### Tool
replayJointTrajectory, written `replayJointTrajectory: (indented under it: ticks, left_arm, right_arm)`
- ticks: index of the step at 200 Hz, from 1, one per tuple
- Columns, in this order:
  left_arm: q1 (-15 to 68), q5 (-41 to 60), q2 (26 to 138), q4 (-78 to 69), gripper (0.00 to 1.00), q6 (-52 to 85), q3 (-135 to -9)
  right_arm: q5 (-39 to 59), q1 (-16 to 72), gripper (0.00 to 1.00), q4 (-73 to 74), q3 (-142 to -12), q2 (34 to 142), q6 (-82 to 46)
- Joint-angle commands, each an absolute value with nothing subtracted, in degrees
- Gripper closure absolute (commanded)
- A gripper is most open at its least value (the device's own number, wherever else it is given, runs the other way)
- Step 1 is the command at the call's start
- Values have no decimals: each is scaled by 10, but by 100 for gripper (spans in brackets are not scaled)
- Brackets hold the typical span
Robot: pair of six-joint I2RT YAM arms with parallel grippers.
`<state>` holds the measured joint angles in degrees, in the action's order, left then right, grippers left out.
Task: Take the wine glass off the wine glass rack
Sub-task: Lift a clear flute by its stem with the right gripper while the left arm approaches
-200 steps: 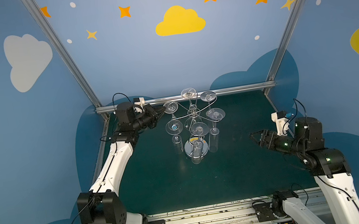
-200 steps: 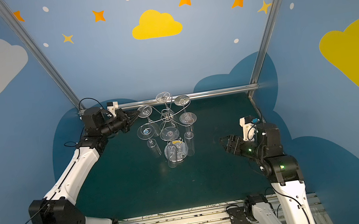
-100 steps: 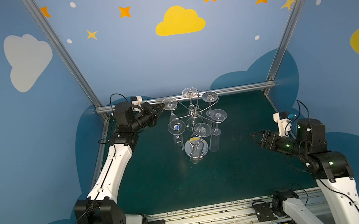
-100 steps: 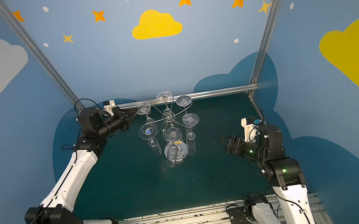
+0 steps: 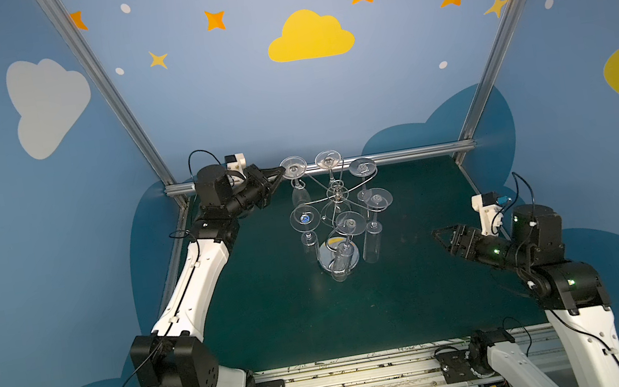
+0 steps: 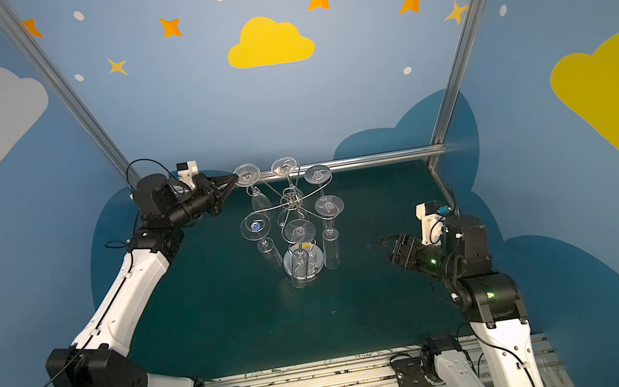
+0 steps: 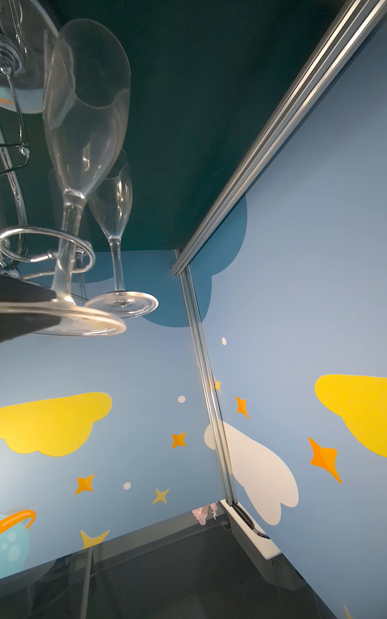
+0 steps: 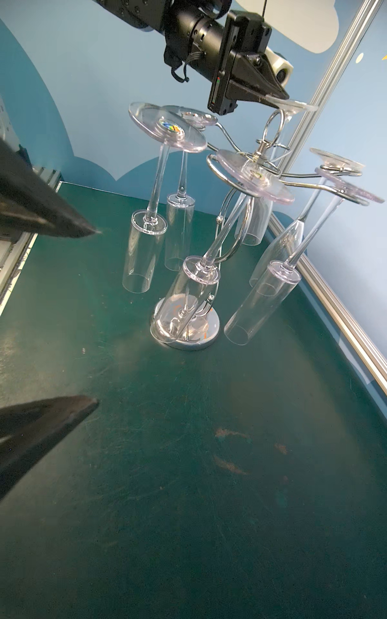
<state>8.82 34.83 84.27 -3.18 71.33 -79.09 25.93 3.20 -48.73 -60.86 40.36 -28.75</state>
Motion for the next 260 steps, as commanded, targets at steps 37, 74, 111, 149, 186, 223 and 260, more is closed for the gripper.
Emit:
replayJointTrajectory:
  ticks: [37,74,111,149,186,223,260]
  left_arm:
    - [112,397,858,-52,97,697,-826]
    - [114,402,833,-39,97,695,-807]
    - [114,393,790,-36,97,697,-758]
    - [113,375,750,-31,97,700,-715]
    - [85,349,707,10,97,671,-698]
    - [36,319,663,106,97,576,-723]
    - [39,243,631,235,97,394,-782]
  right_arm:
    - [257,33,27,-487,-629,407,-289]
    - [257,33,27,-488,-631,408,-289]
    - [258,33,27,-489,-631,410,-288]
    - [265,33,27,-487,-631,414,-285]
    - [268,33,27,-485,-635,417,-281]
    - [276,33,27,-478,-658,441,-274]
    - [318,36,28,-448,-701,487,-272]
